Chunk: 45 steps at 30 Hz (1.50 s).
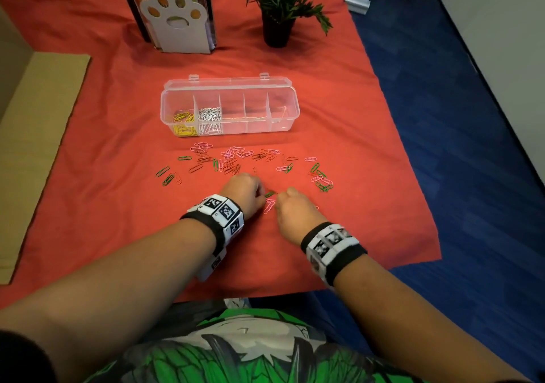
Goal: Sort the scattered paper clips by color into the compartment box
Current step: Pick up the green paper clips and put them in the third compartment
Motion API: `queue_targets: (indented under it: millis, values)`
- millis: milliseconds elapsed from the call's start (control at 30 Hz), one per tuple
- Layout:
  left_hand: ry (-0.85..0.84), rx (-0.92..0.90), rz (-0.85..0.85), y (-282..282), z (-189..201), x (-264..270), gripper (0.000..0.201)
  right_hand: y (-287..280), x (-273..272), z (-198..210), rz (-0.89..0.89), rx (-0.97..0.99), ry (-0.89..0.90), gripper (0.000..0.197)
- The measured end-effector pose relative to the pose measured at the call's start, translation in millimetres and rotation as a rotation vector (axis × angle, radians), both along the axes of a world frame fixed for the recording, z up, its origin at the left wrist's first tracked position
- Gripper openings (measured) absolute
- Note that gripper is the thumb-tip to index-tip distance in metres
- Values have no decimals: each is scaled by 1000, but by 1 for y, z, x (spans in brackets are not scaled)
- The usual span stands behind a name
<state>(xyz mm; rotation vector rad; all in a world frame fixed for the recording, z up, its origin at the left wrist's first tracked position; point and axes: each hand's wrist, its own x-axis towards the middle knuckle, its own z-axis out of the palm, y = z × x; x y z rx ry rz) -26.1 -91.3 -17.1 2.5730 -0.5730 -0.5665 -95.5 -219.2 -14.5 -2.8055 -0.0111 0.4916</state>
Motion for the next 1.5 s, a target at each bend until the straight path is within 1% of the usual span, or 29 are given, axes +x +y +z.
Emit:
queue_targets:
  millis: [67,100,167,233,300,367,400,433,467,500,567,600,633,667,700,767,833,867,900,967,1033,1067,1167,1233,1267,1400,1500]
  values:
    - [43,-52,44,2,-2,2,10,-14,8,3,-191,272,54,10]
    - [86,-112,98,3,-4,3,14,-22,11,5,-320,438,93,13]
    - [264,-309,294,7,-4,5,25,-39,13,10,-615,821,166,26]
    - [429,-540,488,9,1,8,27,-58,15,18,-848,1149,182,27]
    - [561,-765,617,8,10,11,27,-75,17,22,-1016,1385,166,24]
    - [672,-929,686,7,20,16,29,-88,22,24,-1145,1516,152,21]
    - [713,-989,699,6,24,19,29,-93,25,23,-1176,1504,146,22]
    - [747,-1043,706,5,26,22,29,-97,29,20,-1179,1433,136,22]
    - [768,-1087,712,3,29,24,28,-100,34,16,-1151,1288,114,21]
    - [782,-1117,722,1,30,26,28,-102,39,12,-1086,1082,92,21]
    - [807,-1117,743,-5,32,30,27,-104,48,6,-844,576,66,21]
    - [828,-1097,743,-8,33,31,28,-102,50,6,-716,353,49,16]
    - [862,-1077,731,-11,34,33,30,-100,51,6,-617,187,30,11]
    - [907,-1064,715,-12,34,35,32,-97,50,5,-541,73,6,14]
    - [957,-1063,705,-14,35,36,34,-93,49,3,-487,12,-10,19]
    - [1041,-1077,702,-17,35,37,34,-84,46,0,-420,3,-15,22]
    - [1085,-1079,707,-21,36,36,32,-75,44,-3,-388,91,27,18]
    - [1081,-1057,711,-23,35,35,32,-72,43,-2,-406,152,56,14]
    - [1051,-1010,708,-26,34,35,31,-72,43,0,-438,200,81,14]
    - [941,-844,690,-32,31,34,28,-79,45,1,-476,232,49,16]
    - [876,-718,664,-36,28,34,27,-90,50,0,-436,178,-33,19]
    - [881,-701,656,-37,28,34,30,-94,52,-1,-393,150,-67,21]
    - [1031,-788,667,-35,29,35,38,-97,56,-4,-268,135,-119,29]
    - [1112,-876,712,-33,29,37,40,-97,58,-7,-200,94,-121,30]
    - [1124,-900,730,-32,28,38,39,-97,59,-7,-177,74,-124,29]
    - [1055,-885,696,-32,26,37,28,-95,61,-10,-113,-43,-135,15]
    - [1018,-882,676,-31,24,36,27,-93,61,-6,-81,-122,-134,15]
